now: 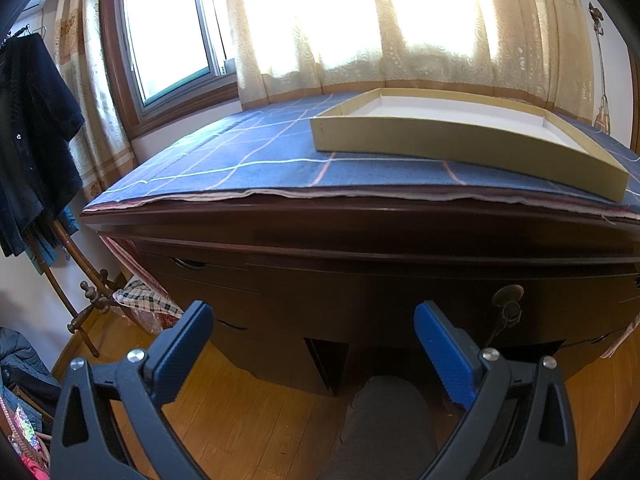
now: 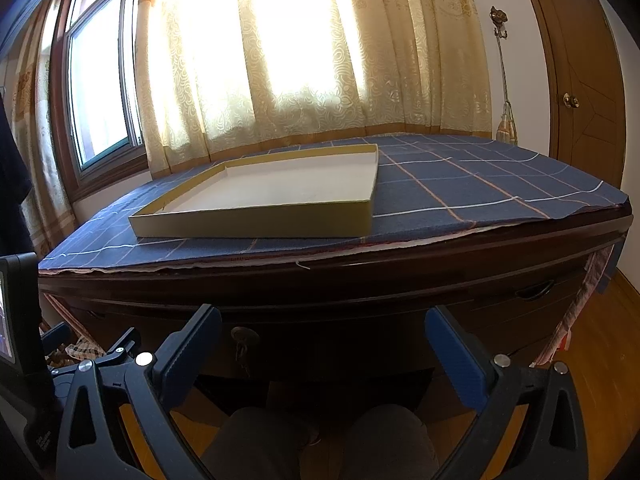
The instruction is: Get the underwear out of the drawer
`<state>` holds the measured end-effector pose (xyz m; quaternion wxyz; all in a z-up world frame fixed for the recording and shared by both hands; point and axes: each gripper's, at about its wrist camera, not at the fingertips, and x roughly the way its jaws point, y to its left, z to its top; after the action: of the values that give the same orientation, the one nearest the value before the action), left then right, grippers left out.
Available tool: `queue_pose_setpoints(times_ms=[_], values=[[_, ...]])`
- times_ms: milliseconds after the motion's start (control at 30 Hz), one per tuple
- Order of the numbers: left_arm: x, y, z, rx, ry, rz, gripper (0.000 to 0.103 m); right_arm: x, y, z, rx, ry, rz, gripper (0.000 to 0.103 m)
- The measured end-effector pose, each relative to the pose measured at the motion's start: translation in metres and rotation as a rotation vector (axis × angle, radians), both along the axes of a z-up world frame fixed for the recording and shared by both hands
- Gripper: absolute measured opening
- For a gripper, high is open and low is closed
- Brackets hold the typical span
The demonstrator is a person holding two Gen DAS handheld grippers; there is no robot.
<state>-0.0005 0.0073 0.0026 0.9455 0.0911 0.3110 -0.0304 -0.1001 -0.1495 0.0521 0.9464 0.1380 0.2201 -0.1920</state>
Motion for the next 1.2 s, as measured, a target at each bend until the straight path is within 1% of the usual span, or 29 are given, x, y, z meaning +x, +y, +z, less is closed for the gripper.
queue_pose_setpoints(times_ms=[1200], values=[[-0.0013,0.0039,-0.0005,-0.005,-0.003,0.006,0.102,0.0012,0.002,-0.0008,-0.006,-0.002,0.019,0.102]])
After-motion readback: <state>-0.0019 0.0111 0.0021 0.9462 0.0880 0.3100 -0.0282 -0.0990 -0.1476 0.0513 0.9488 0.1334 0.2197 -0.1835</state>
